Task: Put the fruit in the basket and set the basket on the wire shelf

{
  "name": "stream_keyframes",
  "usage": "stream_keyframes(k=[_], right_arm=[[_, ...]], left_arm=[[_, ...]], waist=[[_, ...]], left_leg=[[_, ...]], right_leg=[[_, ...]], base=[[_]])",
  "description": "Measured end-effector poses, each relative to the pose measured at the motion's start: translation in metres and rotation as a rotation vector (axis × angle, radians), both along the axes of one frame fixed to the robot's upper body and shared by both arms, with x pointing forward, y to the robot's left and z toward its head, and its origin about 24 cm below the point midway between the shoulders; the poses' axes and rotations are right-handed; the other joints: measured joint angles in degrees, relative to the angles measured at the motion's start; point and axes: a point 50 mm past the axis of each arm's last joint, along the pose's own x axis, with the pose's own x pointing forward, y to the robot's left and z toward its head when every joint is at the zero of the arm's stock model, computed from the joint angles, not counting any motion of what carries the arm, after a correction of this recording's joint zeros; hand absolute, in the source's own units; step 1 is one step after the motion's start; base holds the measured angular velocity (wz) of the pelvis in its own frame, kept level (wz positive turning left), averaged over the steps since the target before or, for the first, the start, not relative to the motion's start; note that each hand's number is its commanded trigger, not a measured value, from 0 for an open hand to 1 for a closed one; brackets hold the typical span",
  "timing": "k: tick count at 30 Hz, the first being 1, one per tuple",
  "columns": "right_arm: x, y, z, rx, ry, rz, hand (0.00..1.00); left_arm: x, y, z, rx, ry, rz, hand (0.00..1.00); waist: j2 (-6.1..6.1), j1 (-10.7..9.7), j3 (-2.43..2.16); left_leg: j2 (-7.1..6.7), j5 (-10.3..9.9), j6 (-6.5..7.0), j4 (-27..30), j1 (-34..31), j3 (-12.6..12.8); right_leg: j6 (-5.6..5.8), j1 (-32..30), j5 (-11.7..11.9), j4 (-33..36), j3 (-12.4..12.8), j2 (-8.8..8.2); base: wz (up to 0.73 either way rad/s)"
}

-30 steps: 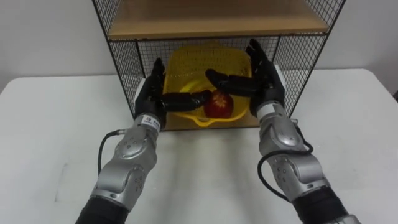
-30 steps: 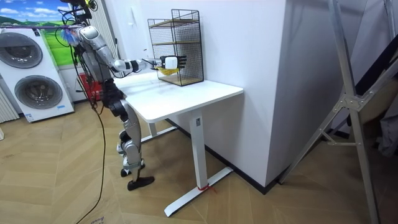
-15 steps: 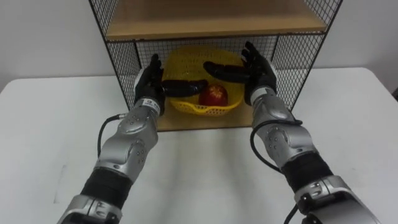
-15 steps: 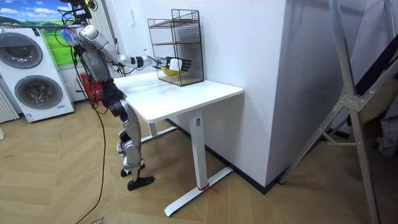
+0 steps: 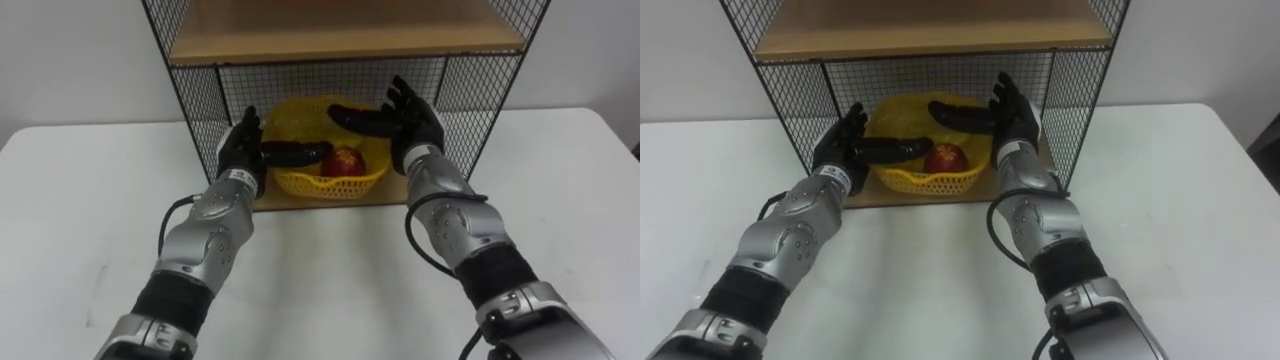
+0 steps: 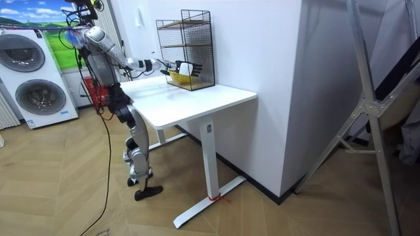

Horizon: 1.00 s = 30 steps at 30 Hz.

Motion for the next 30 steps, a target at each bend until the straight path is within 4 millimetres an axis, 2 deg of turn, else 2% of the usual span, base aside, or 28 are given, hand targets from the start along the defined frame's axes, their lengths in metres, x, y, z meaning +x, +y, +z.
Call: stream_keyframes(k=[1,3,6,10,13,17,20,24,28,30], right_arm=[[0.000,-0.001,0.002,-0.002,-0.009,0.000,0.00],[-0.002,-0.006,0.003,-0.009,-0.025,-0.001,0.00],[-0.010,-0.009,-0.003,-0.010,-0.021,0.004,0.00],[-0.014,-0.012,-0.010,-0.042,-0.012,0.022,0.00],[-0.014,-0.014,-0.010,-0.054,-0.018,0.030,0.00],[-0.021,-0.018,-0.007,-0.052,-0.052,0.052,0.00],[-0.032,-0.018,-0.009,-0.072,-0.072,0.074,0.00],[-0.041,-0.020,-0.015,-0.120,-0.074,0.092,0.00],[-0.042,-0.018,-0.010,-0.131,-0.101,0.111,0.00],[-0.049,-0.019,-0.011,-0.144,-0.112,0.113,0.00]], left_arm=[[0.000,0.000,0.000,0.001,0.000,0.001,0.00],[-0.001,0.001,-0.001,0.008,0.004,0.010,0.00],[-0.001,0.002,-0.002,0.019,0.006,0.011,0.00],[-0.003,0.002,-0.002,0.023,-0.004,0.006,0.00],[-0.009,0.004,-0.010,0.023,0.016,0.015,0.00],[-0.021,0.011,-0.019,0.026,0.030,0.024,0.00],[-0.027,0.017,-0.018,0.027,0.011,0.024,0.00],[-0.029,0.018,-0.012,0.042,-0.031,0.003,0.00],[-0.028,0.018,-0.002,0.049,-0.079,-0.020,0.00],[-0.033,0.019,0.005,0.030,-0.126,-0.024,0.00]], waist=[[0.02,0.0,-0.06],[0.06,0.0,-0.67],[-0.20,0.2,-1.25],[-0.18,0.2,-1.32],[-0.51,0.0,-1.49],[-0.80,-0.8,-1.43],[-1.28,-0.9,-1.16],[-2.13,-0.8,-0.62],[-2.19,-0.9,-0.58],[-2.19,-1.0,-0.59]], left_leg=[[-0.01,0.0,-0.01,0.0,0.0,-0.1],[-0.05,0.3,-0.04,-0.1,0.1,-0.1],[0.05,0.4,-0.17,-0.2,0.9,-0.1],[0.07,0.4,-0.22,-0.6,1.6,-0.1],[0.08,0.7,-0.35,-1.2,1.5,0.1],[0.14,0.7,-0.42,-1.2,1.5,0.0],[0.20,0.7,-0.43,-1.2,1.6,0.2],[0.19,0.7,-0.42,-1.7,1.4,0.5],[0.16,0.7,-0.42,-1.7,1.4,0.4],[0.16,0.7,-0.42,-1.7,1.4,0.4]], right_leg=[[-0.02,0.1,0.0,-0.1,-0.1,0.00],[-0.14,0.3,0.1,-0.4,-0.2,-0.14],[-0.24,1.1,0.2,-0.6,-0.1,-0.22],[-0.29,1.6,0.2,-0.5,0.0,-0.19],[-0.37,1.3,0.3,-0.4,0.3,-0.08],[-0.39,1.4,0.3,-0.7,0.3,0.00],[-0.39,1.3,0.3,-0.7,0.3,0.05],[-0.37,0.9,0.3,-0.7,0.4,0.04],[-0.35,0.9,0.3,-0.9,0.3,0.07],[-0.36,1.1,0.3,-1.4,0.3,0.15]], base=[[0.04],[0.00],[0.00],[0.00],[-0.03],[0.00],[-0.02],[0.00],[0.00],[0.00]])
